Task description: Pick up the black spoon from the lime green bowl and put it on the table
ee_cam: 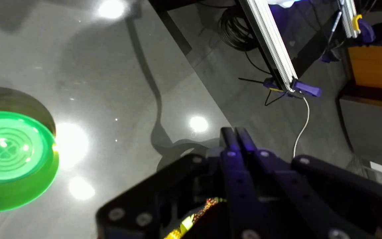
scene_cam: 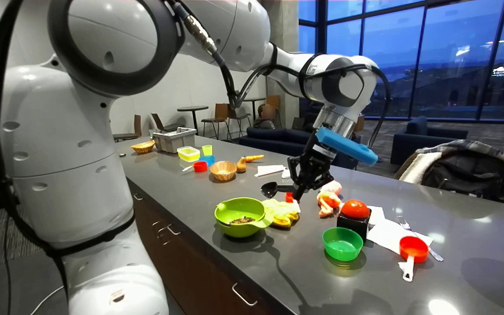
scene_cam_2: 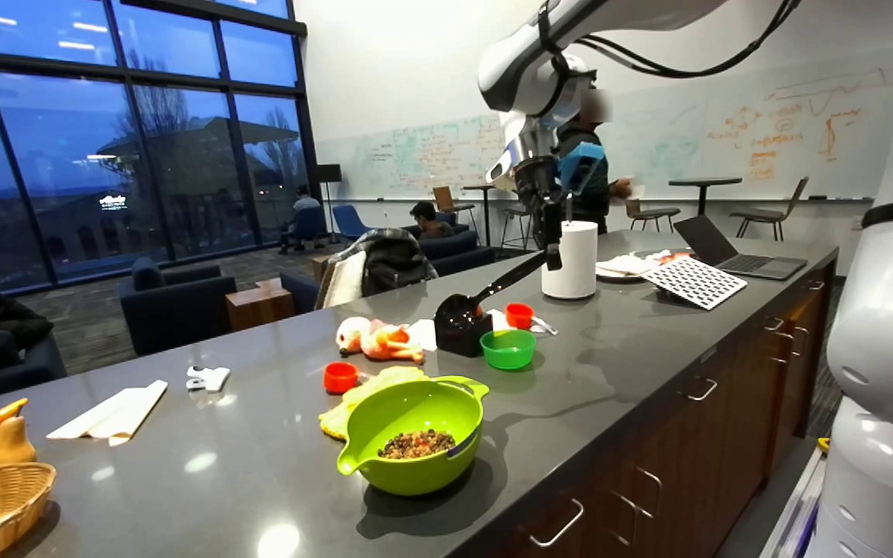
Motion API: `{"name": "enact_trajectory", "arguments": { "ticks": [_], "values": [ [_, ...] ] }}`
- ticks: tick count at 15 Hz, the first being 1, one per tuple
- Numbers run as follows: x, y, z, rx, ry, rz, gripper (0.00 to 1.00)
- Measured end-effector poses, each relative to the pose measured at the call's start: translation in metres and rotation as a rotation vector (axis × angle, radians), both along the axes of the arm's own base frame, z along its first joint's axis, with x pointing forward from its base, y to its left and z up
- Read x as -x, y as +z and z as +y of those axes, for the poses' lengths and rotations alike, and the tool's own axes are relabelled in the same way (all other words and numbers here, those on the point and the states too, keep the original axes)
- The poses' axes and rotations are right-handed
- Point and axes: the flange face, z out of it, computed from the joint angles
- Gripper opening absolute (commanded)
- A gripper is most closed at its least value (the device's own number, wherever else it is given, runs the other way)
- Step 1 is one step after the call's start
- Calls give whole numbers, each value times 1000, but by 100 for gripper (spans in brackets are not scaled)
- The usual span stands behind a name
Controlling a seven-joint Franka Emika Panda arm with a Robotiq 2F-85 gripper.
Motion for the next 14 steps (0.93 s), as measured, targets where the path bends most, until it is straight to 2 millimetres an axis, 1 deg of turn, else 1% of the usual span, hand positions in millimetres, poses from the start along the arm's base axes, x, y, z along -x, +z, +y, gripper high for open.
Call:
{"name": "enact_trajectory", "arguments": {
  "ticks": [3, 5, 10, 12, 14],
  "values": [
    [11, -21, -4, -33, -92, 61, 1],
    [22, -38, -7, -65, -145, 106, 1],
    [58, -84, -16, -167, -262, 188, 1],
    [72, -96, -24, -199, -307, 206, 1],
    [84, -105, -33, -227, -349, 217, 1]
  ]
}}
